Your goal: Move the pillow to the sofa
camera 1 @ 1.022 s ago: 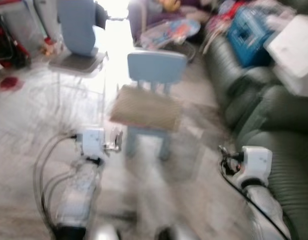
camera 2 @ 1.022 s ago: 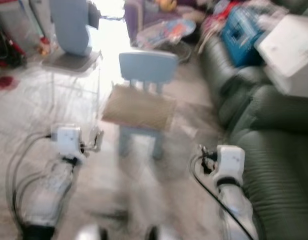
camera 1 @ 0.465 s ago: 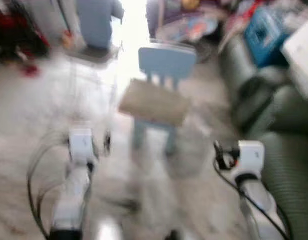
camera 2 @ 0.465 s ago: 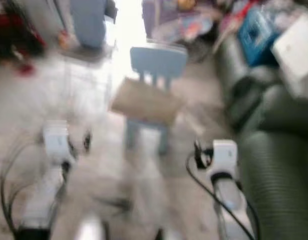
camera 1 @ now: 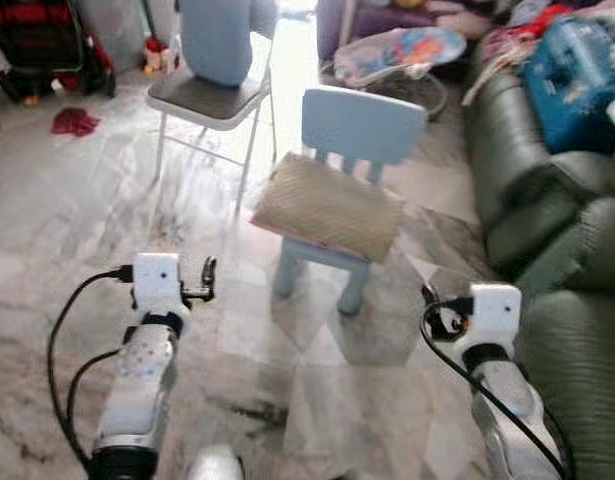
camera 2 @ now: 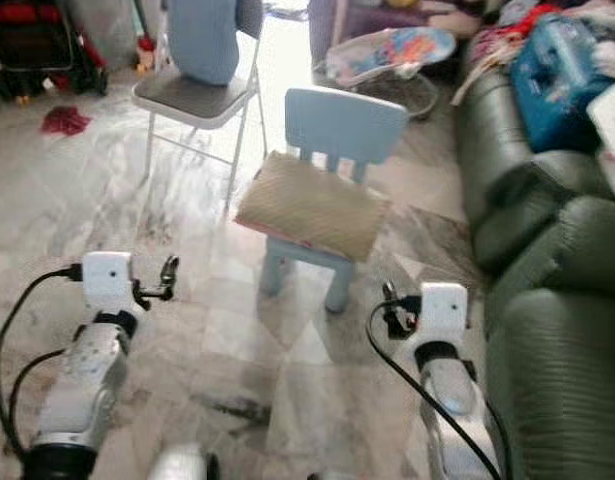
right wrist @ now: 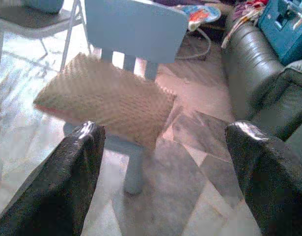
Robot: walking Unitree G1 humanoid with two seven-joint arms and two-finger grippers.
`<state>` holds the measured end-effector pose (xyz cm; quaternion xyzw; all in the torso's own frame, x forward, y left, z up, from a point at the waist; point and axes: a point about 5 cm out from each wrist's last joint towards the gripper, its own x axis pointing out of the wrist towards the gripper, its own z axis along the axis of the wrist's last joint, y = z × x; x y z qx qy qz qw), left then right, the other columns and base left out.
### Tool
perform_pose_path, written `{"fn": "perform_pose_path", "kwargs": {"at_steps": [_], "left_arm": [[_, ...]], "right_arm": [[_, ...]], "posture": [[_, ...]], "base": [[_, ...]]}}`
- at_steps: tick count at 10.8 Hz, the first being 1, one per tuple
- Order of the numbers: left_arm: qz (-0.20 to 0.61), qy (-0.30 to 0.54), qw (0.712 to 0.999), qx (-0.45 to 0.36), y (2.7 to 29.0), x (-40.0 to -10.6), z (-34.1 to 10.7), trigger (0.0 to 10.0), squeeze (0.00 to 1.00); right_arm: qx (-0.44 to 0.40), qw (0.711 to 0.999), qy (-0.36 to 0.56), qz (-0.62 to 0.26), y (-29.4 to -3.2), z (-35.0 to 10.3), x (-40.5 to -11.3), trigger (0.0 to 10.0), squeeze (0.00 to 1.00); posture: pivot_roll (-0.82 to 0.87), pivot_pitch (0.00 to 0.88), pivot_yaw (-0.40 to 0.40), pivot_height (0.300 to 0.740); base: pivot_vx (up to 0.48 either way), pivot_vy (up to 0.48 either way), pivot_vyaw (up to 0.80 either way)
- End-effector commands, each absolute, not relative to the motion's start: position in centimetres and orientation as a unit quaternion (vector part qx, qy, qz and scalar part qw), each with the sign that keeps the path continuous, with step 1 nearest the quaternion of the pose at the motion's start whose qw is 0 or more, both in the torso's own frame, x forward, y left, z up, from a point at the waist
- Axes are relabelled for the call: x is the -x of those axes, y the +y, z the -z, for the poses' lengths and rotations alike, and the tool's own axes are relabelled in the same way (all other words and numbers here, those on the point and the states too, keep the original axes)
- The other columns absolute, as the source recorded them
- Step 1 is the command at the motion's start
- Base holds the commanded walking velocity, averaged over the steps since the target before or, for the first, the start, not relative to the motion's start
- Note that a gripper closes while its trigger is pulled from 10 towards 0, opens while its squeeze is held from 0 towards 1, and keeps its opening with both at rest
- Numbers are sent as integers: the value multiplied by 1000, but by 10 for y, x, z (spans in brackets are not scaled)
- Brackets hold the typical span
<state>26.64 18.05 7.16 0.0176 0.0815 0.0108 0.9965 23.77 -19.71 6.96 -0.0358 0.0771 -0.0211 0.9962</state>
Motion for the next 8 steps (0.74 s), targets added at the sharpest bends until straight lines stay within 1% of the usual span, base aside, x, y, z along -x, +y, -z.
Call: {"fn": "perform_pose_path", "kwargs": {"at_steps": [1,2,3,8], "left_arm": [[5,78,997,-13,171,-268,-73,10000,0],[7,78,997,-16,170,-267,-72,10000,0],[10,77,997,-15,168,-266,-72,10000,0],[11,76,997,-15,168,-267,-73,10000,0]], "right_arm": [[40,995,85,33,-205,-66,-233,10000,0],[43,995,86,33,-206,-66,-233,10000,0],[44,995,87,34,-208,-67,-233,10000,0],[43,995,86,32,-206,-66,-233,10000,0]], "posture": [[-24,91,-75,735],[-25,89,-77,735],[-24,89,-77,735],[-20,91,-73,735]], "base": [[412,240,0],[431,0,0],[472,0,-519],[467,0,0]]}}
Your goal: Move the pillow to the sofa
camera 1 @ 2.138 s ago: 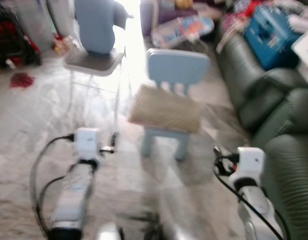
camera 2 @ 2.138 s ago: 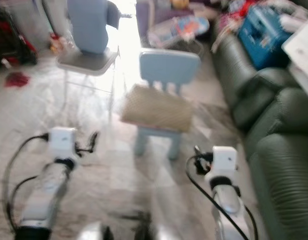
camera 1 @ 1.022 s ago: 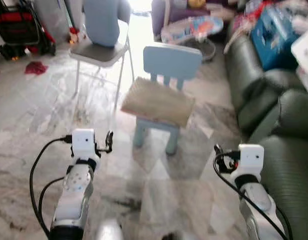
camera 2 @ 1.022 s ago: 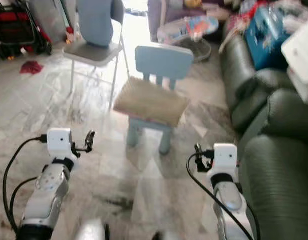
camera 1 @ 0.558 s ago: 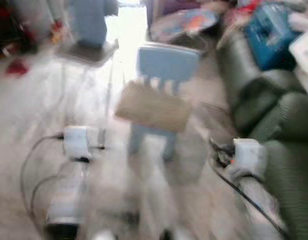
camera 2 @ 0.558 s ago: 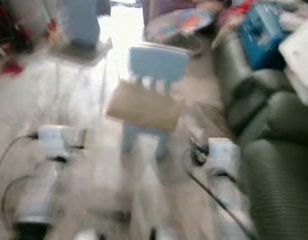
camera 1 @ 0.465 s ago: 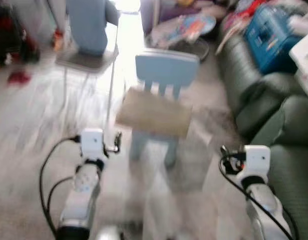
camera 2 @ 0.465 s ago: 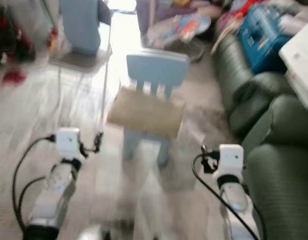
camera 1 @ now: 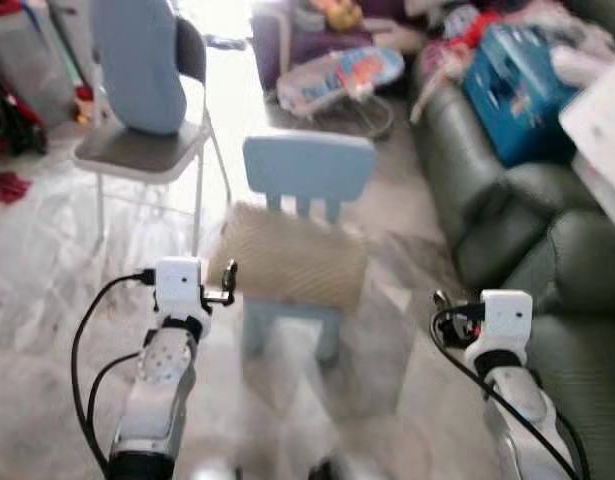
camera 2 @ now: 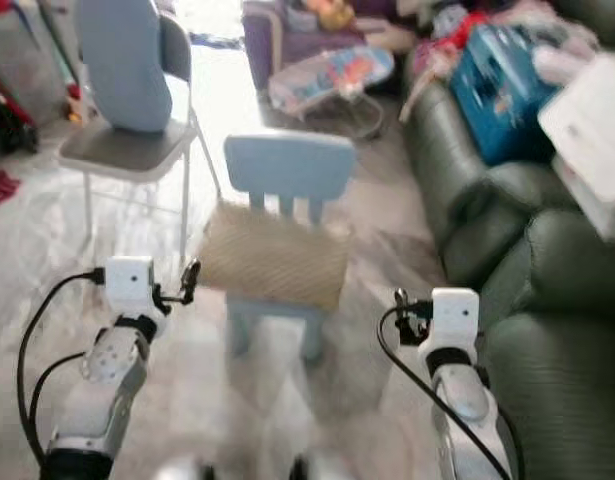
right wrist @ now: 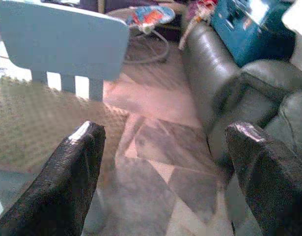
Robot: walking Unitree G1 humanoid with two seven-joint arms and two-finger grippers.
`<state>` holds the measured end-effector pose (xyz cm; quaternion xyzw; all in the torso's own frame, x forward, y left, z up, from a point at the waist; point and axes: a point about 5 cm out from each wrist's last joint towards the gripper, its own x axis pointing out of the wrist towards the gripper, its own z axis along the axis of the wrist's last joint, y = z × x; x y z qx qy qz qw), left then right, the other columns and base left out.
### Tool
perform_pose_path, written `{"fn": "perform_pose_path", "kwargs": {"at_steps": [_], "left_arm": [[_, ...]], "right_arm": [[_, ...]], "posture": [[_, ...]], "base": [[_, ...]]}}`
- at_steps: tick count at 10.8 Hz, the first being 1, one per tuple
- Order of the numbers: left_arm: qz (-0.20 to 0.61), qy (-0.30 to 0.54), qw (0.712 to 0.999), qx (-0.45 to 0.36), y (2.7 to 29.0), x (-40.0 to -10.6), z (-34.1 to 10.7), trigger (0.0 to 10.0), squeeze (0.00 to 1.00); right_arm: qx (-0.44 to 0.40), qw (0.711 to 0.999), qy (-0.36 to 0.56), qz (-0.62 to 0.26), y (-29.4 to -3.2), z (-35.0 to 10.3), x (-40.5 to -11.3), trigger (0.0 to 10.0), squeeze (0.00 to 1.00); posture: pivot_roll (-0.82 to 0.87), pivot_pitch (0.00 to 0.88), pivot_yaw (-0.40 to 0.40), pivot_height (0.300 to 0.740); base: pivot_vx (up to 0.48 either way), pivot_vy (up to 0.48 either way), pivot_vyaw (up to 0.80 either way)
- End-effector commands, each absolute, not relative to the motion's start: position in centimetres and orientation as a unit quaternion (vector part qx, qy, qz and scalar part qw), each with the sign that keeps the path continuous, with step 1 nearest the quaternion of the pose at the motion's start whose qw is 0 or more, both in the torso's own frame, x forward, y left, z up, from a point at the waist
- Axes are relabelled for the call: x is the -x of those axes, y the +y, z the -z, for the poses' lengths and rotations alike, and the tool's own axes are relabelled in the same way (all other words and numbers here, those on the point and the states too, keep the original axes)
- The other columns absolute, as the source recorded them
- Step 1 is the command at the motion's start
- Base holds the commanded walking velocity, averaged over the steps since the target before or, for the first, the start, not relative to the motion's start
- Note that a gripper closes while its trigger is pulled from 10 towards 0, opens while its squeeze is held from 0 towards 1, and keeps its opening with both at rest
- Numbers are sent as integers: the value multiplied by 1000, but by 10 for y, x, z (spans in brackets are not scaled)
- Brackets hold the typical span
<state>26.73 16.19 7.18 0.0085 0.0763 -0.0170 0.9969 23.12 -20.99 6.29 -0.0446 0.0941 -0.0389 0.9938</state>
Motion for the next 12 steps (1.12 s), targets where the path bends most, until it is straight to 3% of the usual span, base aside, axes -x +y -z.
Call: {"fn": "perform_pose_path", "kwargs": {"at_steps": [1,8,12], "left_arm": [[6,82,997,-11,169,-266,-72,10000,0],[7,83,996,-19,167,-268,-72,10000,0],[17,72,997,-11,159,-268,-74,10000,0]], "right_arm": [[43,995,86,31,-206,-66,-234,10000,0],[47,995,84,28,-205,-67,-235,10000,0],[44,995,87,28,-204,-65,-237,10000,0]], "posture": [[-22,96,-75,735],[-29,100,-71,735],[-18,94,-76,735]], "base": [[409,251,0],[321,358,0],[0,0,-159]]}}
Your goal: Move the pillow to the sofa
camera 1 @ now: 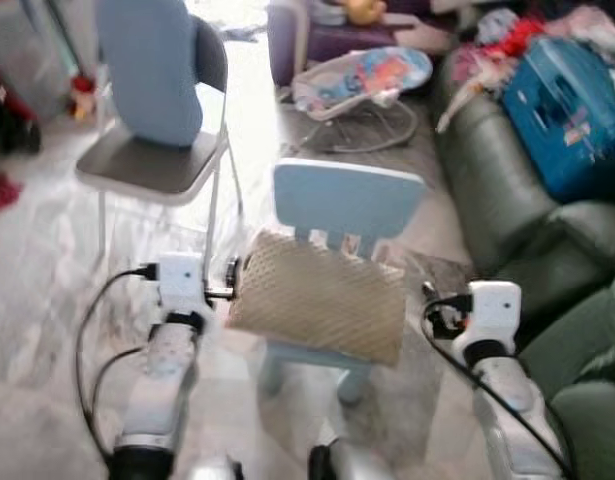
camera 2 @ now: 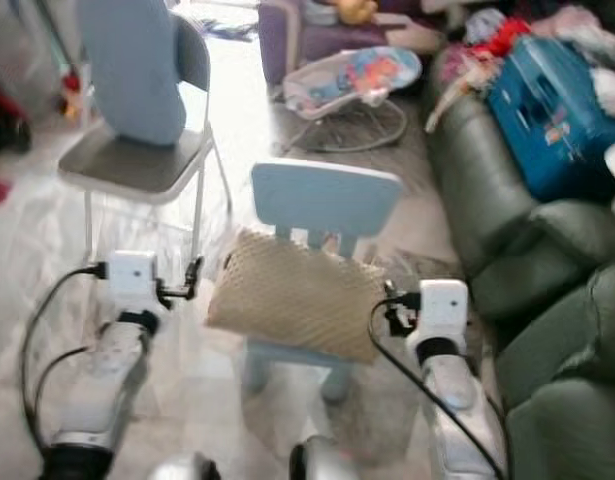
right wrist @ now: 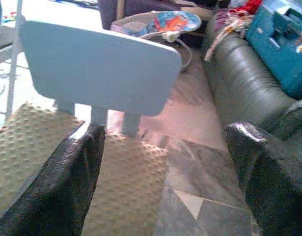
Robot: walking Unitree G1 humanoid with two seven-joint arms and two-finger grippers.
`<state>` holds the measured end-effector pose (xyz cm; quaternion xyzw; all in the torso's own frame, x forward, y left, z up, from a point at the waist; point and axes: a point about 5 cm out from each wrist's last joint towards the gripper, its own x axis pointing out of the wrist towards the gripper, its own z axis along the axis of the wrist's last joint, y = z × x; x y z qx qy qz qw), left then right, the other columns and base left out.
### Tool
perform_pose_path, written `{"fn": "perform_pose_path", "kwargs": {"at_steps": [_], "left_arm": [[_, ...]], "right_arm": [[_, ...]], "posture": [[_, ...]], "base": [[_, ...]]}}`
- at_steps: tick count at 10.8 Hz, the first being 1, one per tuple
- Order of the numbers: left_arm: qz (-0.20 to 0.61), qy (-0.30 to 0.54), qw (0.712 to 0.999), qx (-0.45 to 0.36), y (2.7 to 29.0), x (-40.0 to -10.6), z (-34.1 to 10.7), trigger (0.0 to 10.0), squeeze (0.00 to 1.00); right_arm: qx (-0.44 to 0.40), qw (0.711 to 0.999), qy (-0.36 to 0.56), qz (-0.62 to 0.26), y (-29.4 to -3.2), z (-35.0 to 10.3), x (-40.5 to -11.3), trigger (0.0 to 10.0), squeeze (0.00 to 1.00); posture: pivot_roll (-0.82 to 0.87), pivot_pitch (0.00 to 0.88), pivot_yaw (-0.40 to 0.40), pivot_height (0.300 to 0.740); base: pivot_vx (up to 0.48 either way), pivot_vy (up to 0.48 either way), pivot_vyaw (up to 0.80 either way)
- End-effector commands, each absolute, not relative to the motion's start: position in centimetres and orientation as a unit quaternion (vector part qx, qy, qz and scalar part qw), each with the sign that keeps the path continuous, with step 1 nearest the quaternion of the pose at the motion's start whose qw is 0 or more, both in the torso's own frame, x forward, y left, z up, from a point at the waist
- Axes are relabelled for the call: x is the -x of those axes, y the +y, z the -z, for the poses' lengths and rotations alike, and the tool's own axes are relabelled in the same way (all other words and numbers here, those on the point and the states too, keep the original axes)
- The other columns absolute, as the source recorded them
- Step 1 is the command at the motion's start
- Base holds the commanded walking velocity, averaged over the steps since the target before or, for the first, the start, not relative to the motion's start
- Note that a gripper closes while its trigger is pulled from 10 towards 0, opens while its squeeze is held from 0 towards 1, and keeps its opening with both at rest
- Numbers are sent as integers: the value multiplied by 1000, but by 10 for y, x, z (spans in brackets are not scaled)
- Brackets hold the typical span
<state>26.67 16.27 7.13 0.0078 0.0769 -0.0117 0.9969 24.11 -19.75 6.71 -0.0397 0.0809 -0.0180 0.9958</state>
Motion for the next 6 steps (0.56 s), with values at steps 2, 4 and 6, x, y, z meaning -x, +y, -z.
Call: {"fn": "perform_pose_path", "kwargs": {"at_steps": [2,4,6], "left_arm": [[21,65,998,-14,161,-268,-77,10000,0],[22,65,998,-13,160,-268,-76,10000,0],[22,70,997,-8,159,-268,-75,10000,0]], "right_arm": [[45,995,87,26,-205,-65,-238,10000,0],[45,995,86,26,-205,-65,-239,10000,0],[47,995,86,24,-204,-65,-239,10000,0]], "posture": [[-16,92,-77,735],[-16,87,-75,735],[-20,88,-73,735]], "base": [[0,0,-687],[0,0,0],[0,0,0]]}}
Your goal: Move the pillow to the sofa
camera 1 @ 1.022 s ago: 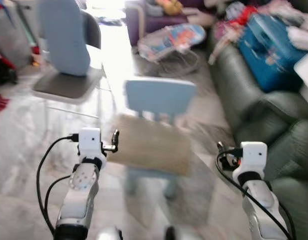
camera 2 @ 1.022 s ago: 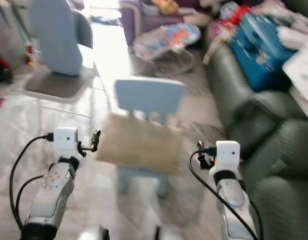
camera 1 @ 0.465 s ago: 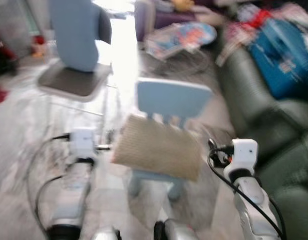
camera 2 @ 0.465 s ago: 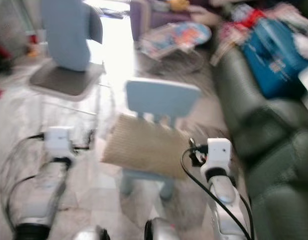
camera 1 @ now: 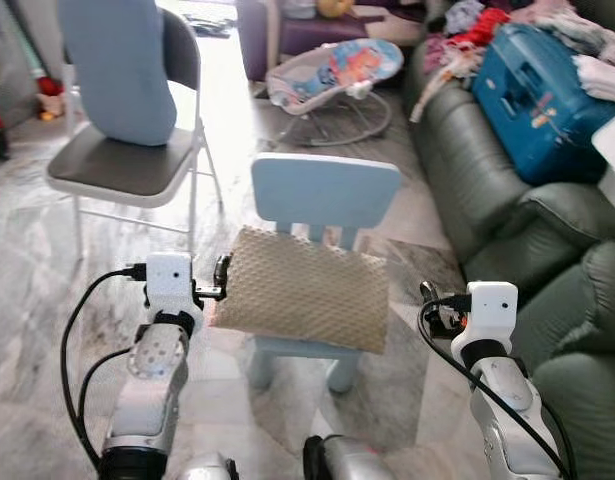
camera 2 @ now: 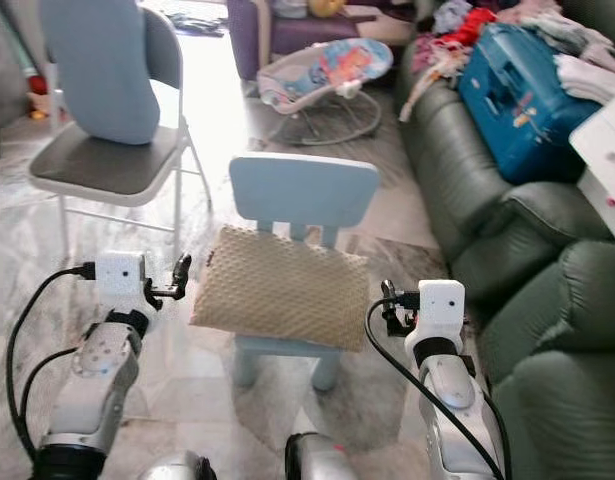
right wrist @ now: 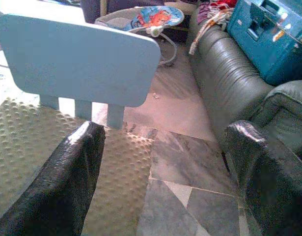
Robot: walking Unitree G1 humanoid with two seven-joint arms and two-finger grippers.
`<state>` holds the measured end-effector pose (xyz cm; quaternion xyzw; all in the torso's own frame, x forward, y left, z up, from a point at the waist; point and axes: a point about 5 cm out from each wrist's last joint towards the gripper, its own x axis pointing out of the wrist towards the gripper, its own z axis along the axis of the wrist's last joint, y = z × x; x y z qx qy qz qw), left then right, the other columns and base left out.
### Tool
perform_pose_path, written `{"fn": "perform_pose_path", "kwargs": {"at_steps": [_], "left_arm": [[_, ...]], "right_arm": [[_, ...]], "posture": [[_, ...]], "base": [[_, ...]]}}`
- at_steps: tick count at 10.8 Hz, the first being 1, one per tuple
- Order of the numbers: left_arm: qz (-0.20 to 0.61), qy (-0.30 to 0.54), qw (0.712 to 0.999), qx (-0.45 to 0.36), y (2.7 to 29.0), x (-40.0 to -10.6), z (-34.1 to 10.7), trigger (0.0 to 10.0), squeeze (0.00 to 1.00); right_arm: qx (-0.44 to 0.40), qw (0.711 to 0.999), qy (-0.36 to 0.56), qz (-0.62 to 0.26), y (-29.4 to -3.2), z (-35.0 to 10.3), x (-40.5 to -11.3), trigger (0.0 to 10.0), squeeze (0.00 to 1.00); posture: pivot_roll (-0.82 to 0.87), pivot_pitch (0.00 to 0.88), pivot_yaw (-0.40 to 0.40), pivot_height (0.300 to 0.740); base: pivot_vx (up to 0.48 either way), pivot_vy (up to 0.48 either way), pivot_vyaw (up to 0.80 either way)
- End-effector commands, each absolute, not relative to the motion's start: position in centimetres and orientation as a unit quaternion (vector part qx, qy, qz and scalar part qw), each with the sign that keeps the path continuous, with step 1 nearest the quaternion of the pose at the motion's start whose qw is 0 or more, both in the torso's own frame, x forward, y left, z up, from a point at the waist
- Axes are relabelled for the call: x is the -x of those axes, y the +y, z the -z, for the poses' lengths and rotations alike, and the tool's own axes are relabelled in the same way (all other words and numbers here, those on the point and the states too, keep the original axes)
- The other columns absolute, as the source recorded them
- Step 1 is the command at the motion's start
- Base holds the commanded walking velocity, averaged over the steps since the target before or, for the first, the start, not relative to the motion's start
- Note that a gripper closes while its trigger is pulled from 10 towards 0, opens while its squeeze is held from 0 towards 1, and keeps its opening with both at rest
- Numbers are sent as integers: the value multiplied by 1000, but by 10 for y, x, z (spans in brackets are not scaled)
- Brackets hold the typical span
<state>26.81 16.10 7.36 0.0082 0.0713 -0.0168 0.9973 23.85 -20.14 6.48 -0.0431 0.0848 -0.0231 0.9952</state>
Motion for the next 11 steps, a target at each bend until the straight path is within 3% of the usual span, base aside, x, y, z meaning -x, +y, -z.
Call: {"fn": "perform_pose_path", "kwargs": {"at_steps": [1,6,11], "left_arm": [[22,71,997,-10,159,-268,-75,10000,0],[21,78,997,-15,161,-266,-73,10000,0],[2,80,997,-15,167,-265,-71,10000,0]], "right_arm": [[46,995,86,25,-204,-65,-239,10000,0],[48,995,89,27,-204,-64,-237,10000,0],[52,994,92,26,-205,-64,-235,10000,0]], "posture": [[-22,93,-71,735],[-29,104,-69,735],[-30,106,-80,735]], "base": [[0,0,0],[49,-292,-80],[0,0,0]]}}
